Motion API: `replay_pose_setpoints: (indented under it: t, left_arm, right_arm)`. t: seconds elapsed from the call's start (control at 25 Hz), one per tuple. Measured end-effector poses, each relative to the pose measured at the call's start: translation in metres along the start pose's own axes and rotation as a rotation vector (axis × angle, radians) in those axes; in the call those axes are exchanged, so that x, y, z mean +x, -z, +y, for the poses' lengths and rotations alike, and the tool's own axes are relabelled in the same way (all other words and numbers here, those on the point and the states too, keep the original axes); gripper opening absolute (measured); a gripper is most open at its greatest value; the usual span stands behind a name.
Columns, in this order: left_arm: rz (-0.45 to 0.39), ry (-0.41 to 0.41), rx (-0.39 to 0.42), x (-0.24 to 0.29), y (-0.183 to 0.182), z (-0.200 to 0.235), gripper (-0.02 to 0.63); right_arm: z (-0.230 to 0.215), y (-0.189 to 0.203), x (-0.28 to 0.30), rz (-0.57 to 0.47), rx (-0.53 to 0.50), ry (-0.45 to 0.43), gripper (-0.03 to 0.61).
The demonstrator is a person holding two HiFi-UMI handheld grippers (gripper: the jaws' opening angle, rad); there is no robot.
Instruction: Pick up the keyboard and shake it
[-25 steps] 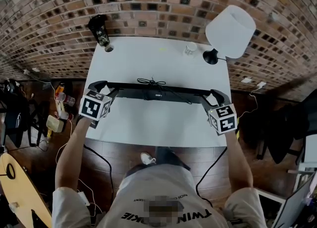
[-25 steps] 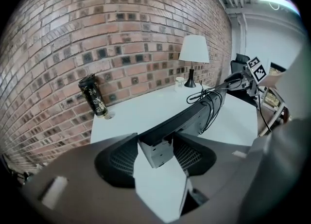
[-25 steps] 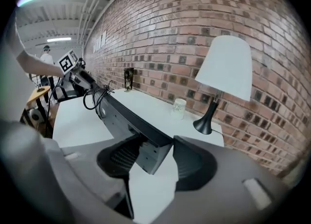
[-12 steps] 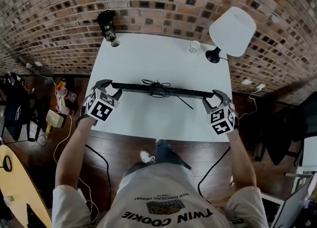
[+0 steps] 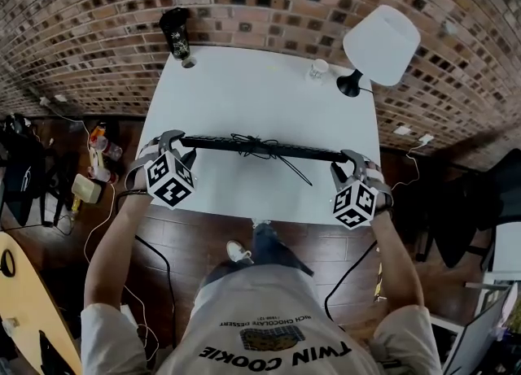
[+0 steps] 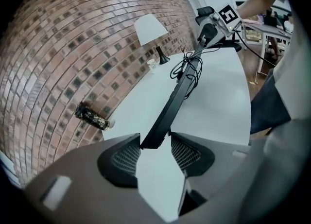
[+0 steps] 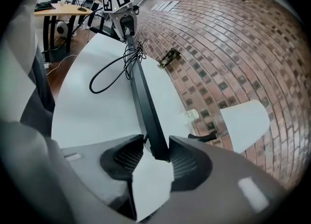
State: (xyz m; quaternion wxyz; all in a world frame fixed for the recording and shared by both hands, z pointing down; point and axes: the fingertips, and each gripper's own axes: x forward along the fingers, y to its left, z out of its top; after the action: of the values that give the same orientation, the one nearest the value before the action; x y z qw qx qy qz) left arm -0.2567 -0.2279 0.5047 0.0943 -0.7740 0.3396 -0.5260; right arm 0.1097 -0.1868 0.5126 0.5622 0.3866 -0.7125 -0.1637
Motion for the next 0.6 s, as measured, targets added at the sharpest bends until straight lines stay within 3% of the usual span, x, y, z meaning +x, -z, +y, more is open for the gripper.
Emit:
replay_pose_setpoints:
  t: [0.16, 0.24, 0.6]
  left_arm:
    - [0.039, 0.005, 0.077, -0.005, 0.009, -0.012, 0.185]
    - [0.055, 0.009, 0.118, -0.005, 0.014, -0.019, 0.141]
    - [0.117, 0.026, 0.256, 0.010, 0.038, -0.061, 0.140]
  right_arm:
    - [0.014, 0.003, -0.002, 0.034, -0.062, 0.019, 0.152]
    - [0.022, 0.006, -0.002, 0.054, -0.093, 0.022, 0.147]
    - [0.062, 0.019, 0.007, 0.109, -0.190, 0.011, 0.124]
